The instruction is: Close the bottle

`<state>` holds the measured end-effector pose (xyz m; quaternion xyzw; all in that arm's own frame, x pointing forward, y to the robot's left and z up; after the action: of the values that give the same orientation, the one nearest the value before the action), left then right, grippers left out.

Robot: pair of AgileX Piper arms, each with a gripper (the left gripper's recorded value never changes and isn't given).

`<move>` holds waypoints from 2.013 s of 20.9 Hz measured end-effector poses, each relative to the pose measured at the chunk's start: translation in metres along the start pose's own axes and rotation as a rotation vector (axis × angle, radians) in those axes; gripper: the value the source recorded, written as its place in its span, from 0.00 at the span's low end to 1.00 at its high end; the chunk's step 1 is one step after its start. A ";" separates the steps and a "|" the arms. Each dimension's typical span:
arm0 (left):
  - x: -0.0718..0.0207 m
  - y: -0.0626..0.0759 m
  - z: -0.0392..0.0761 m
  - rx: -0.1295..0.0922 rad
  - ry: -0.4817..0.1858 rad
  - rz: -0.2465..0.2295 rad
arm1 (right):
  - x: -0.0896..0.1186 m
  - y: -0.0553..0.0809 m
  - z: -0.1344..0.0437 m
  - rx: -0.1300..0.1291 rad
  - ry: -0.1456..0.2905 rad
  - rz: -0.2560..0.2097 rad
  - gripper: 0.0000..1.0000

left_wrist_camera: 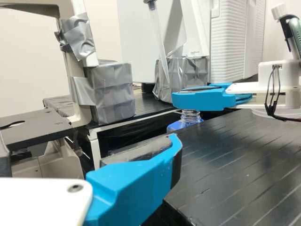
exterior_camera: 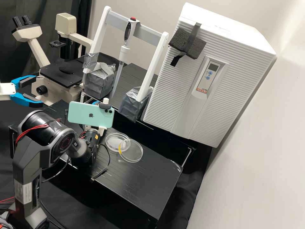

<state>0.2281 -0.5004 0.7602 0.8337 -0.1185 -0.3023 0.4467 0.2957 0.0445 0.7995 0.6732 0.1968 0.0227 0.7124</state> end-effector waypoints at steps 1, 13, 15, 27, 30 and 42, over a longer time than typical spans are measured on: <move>0.0000 0.000 0.000 0.000 0.000 0.000 | 0.000 0.000 0.000 0.000 0.000 0.000 0.00; 0.0016 -0.004 0.001 -0.007 -0.008 -0.013 | -0.010 0.001 0.002 0.012 -0.024 0.009 0.00; 0.0016 -0.004 0.001 -0.007 -0.008 -0.013 | -0.011 0.000 0.003 0.012 -0.026 0.007 0.00; 0.0016 -0.004 0.001 -0.007 -0.008 -0.013 | -0.010 -0.001 0.002 0.012 -0.026 0.003 0.00; 0.0016 -0.004 0.001 -0.007 -0.008 -0.013 | -0.010 -0.001 0.002 0.012 -0.026 0.003 0.00; 0.0016 -0.004 0.001 -0.007 -0.008 -0.013 | -0.009 -0.002 0.000 0.022 -0.026 0.005 1.00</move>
<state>0.2283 -0.4999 0.7562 0.8317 -0.1135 -0.3090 0.4471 0.2869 0.0416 0.7995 0.6816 0.1861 0.0139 0.7075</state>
